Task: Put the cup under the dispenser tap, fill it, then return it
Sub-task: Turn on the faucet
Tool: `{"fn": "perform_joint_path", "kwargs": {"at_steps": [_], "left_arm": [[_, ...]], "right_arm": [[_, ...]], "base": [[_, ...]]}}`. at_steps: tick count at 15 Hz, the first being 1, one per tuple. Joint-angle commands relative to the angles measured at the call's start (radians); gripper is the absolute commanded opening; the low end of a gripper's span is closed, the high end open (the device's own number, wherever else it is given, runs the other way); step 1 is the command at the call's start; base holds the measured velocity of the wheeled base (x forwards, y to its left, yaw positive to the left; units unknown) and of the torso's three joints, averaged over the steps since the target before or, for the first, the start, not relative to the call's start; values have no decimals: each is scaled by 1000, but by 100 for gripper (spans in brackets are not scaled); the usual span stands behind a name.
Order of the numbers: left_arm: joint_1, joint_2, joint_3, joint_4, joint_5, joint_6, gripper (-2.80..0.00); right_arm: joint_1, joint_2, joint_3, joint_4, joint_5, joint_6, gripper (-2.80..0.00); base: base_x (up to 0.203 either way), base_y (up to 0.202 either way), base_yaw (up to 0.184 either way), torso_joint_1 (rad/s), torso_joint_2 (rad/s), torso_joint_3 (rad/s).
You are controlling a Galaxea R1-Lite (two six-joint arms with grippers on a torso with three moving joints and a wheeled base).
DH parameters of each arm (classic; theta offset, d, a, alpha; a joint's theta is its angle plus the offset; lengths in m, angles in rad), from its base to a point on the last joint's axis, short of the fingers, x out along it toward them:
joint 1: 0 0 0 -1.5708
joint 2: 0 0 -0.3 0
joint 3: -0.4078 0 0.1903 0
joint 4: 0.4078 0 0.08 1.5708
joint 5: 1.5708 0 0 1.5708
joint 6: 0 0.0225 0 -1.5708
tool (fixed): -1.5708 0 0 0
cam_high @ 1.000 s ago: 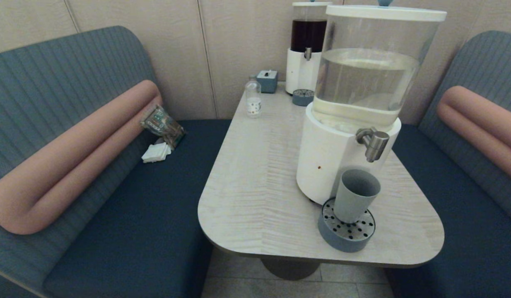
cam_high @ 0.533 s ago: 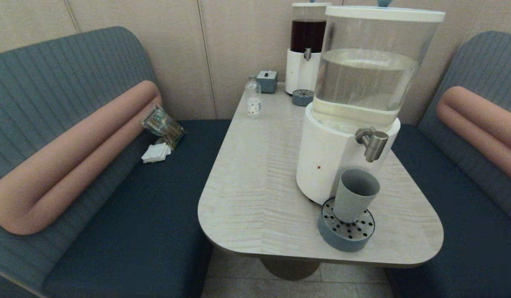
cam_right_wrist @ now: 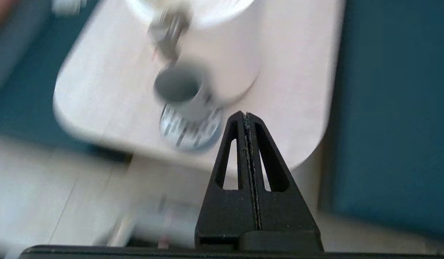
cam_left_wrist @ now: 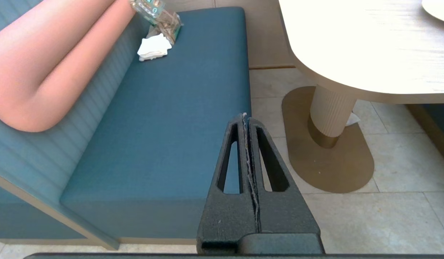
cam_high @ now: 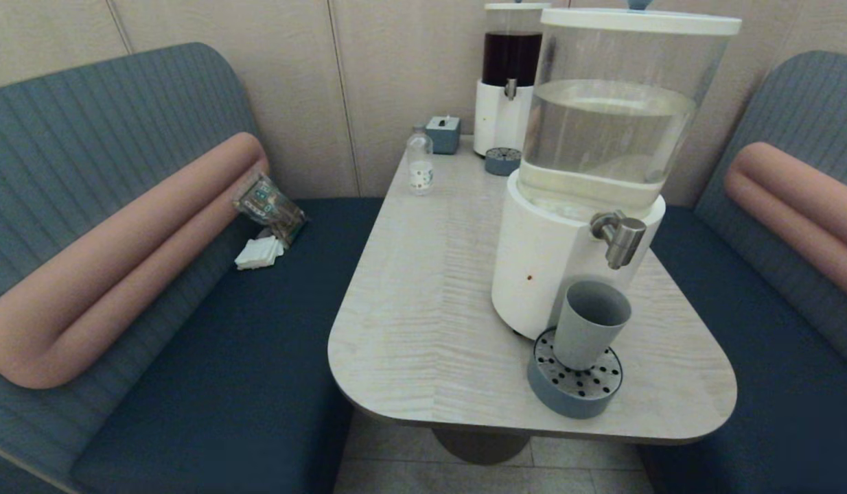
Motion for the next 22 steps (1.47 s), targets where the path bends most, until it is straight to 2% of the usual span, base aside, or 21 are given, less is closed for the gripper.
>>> {"fn": "perform_joint_path", "kwargs": {"at_steps": [1,3,5,8,10,12,15,16,22], "left_arm": [[0,-1,0,0,0,0,-280],[0,-1,0,0,0,0,-280],[0,-1,0,0,0,0,-280],[0,-1,0,0,0,0,-280],[0,-1,0,0,0,0,-280],[0,-1,0,0,0,0,-280],[0,-1,0,0,0,0,-280],[0,-1,0,0,0,0,-280],[0,-1,0,0,0,0,-280]], "right_arm": [[51,199,-153,166,3,0,-280],[77,285,-295,304,4,-36,-280],[84,359,-386,359,-4,-103,-280],[77,432,-446,340,1,-209,-280],[80,489,-461,263,16,-235,-280],[89,541,-470,203,38,-222,-280],[108,631,-506,163,78,-77,-280],[110,652,-508,159,82,-62,-280],[114,704,-511,118,94,-66,-280]], "base": [[0,0,0,0,0,0],[0,0,0,0,0,0],[0,0,0,0,0,0],[0,0,0,0,0,0],[0,0,0,0,0,0],[0,0,0,0,0,0],[0,0,0,0,0,0],[0,0,0,0,0,0],[0,0,0,0,0,0]]}}
